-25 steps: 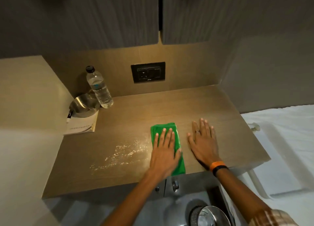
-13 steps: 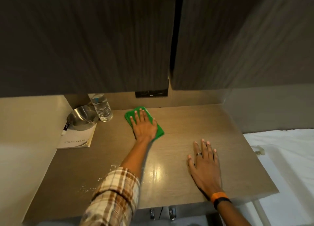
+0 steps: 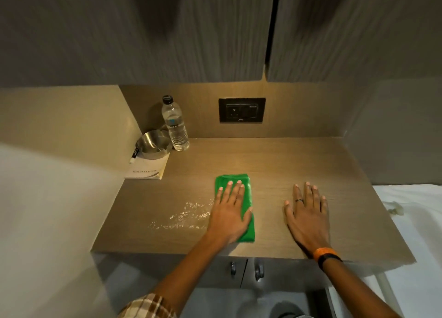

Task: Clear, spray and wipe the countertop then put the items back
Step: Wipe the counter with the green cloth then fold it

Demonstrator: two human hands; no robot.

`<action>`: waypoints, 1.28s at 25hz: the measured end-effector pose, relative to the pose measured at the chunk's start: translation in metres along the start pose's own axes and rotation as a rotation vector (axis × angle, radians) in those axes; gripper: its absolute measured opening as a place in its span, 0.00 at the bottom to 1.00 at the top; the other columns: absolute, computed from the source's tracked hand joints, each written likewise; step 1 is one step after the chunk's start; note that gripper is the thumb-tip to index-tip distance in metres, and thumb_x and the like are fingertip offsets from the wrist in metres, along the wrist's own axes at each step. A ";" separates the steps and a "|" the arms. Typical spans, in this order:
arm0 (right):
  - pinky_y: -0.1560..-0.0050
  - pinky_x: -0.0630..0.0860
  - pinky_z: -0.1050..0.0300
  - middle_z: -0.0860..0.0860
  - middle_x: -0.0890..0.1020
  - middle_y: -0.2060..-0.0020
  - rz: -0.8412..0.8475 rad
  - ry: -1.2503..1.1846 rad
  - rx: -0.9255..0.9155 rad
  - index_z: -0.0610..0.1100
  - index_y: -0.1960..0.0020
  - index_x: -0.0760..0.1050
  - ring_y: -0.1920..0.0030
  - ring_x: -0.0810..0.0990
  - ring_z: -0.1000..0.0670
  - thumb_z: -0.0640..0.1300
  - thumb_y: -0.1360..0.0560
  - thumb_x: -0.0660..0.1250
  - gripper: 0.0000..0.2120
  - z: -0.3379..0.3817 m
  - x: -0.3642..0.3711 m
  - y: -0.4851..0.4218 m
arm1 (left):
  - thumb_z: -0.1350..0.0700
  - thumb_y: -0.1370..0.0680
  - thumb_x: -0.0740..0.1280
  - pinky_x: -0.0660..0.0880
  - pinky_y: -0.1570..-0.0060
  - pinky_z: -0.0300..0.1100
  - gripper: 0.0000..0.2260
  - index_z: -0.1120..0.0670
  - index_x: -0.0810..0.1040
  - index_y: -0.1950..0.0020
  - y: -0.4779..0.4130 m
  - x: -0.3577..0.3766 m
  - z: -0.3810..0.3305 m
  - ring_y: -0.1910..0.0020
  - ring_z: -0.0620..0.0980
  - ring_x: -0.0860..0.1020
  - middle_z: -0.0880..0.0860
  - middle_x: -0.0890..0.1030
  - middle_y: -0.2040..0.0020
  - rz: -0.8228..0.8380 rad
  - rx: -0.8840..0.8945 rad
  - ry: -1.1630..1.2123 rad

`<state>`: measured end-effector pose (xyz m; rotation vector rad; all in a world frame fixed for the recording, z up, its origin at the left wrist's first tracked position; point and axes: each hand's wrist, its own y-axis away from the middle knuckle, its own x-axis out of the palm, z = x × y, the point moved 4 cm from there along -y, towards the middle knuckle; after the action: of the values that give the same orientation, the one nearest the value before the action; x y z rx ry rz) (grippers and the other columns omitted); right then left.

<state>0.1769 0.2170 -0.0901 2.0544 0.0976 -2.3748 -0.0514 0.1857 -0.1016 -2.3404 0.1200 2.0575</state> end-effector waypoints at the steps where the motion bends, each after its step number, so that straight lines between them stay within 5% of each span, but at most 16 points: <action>1: 0.19 0.52 0.39 0.42 0.54 0.19 0.004 -0.005 0.005 0.46 0.19 0.54 0.18 0.50 0.43 0.60 0.18 0.44 0.32 0.000 -0.001 0.000 | 0.36 0.18 0.41 0.40 0.20 0.56 0.34 0.55 0.42 0.19 -0.003 -0.004 0.011 0.19 0.54 0.40 0.54 0.44 0.18 -0.016 -0.135 0.001; 5: 0.19 0.49 0.39 0.42 0.53 0.19 0.015 0.009 0.003 0.46 0.18 0.52 0.18 0.49 0.41 0.62 0.19 0.42 0.34 0.002 0.002 -0.001 | 0.39 0.17 0.45 0.44 0.20 0.59 0.34 0.59 0.43 0.19 -0.025 -0.020 0.036 0.18 0.58 0.42 0.58 0.45 0.18 -0.035 -0.457 0.026; 11: 0.20 0.48 0.36 0.40 0.53 0.19 0.045 0.019 0.001 0.46 0.18 0.51 0.18 0.49 0.40 0.67 0.21 0.42 0.38 0.003 0.003 -0.001 | 0.37 0.18 0.41 0.34 0.23 0.57 0.34 0.56 0.42 0.19 0.023 -0.002 -0.008 0.19 0.56 0.38 0.55 0.43 0.18 0.040 -0.075 -0.012; 15: 0.20 0.48 0.35 0.41 0.49 0.18 0.076 -0.042 0.020 0.48 0.18 0.49 0.18 0.46 0.40 0.70 0.22 0.40 0.40 0.014 -0.009 0.009 | 0.37 0.17 0.45 0.36 0.22 0.54 0.33 0.55 0.41 0.19 0.025 -0.028 -0.008 0.19 0.54 0.38 0.53 0.41 0.18 0.178 0.009 0.094; 18: 0.20 0.47 0.38 0.44 0.51 0.18 -0.020 -0.105 -0.138 0.50 0.19 0.51 0.18 0.48 0.43 0.66 0.21 0.45 0.35 0.081 -0.018 0.032 | 0.41 0.16 0.48 0.45 0.20 0.53 0.29 0.53 0.48 0.18 0.035 -0.063 0.045 0.18 0.53 0.46 0.52 0.48 0.17 -0.006 -0.069 0.235; 21: 0.19 0.42 0.41 0.45 0.45 0.18 0.099 -0.129 -0.223 0.48 0.18 0.48 0.18 0.42 0.44 0.63 0.18 0.47 0.33 0.167 0.002 0.052 | 0.44 0.15 0.49 0.54 0.21 0.54 0.25 0.52 0.56 0.19 0.065 -0.080 0.156 0.19 0.53 0.53 0.52 0.57 0.19 -0.216 -0.261 0.125; 25: 0.19 0.42 0.39 0.42 0.44 0.19 0.101 -0.072 -0.104 0.46 0.19 0.44 0.18 0.40 0.43 0.60 0.17 0.43 0.32 0.194 0.018 0.040 | 0.45 0.19 0.42 0.55 0.20 0.55 0.31 0.61 0.60 0.21 0.085 -0.075 0.262 0.19 0.60 0.55 0.61 0.59 0.20 -0.144 -0.319 0.055; 32: 0.18 0.40 0.42 0.46 0.45 0.18 0.179 -0.055 -0.242 0.49 0.18 0.46 0.18 0.41 0.46 0.59 0.16 0.45 0.30 0.256 0.024 -0.108 | 0.47 0.18 0.43 0.54 0.21 0.53 0.28 0.56 0.59 0.20 0.072 -0.045 0.286 0.19 0.58 0.54 0.57 0.56 0.18 -0.133 -0.225 -0.016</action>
<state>-0.0843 0.3134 -0.0723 1.8085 0.1830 -2.1901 -0.3448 0.1356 -0.0919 -2.3763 -0.2745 2.1232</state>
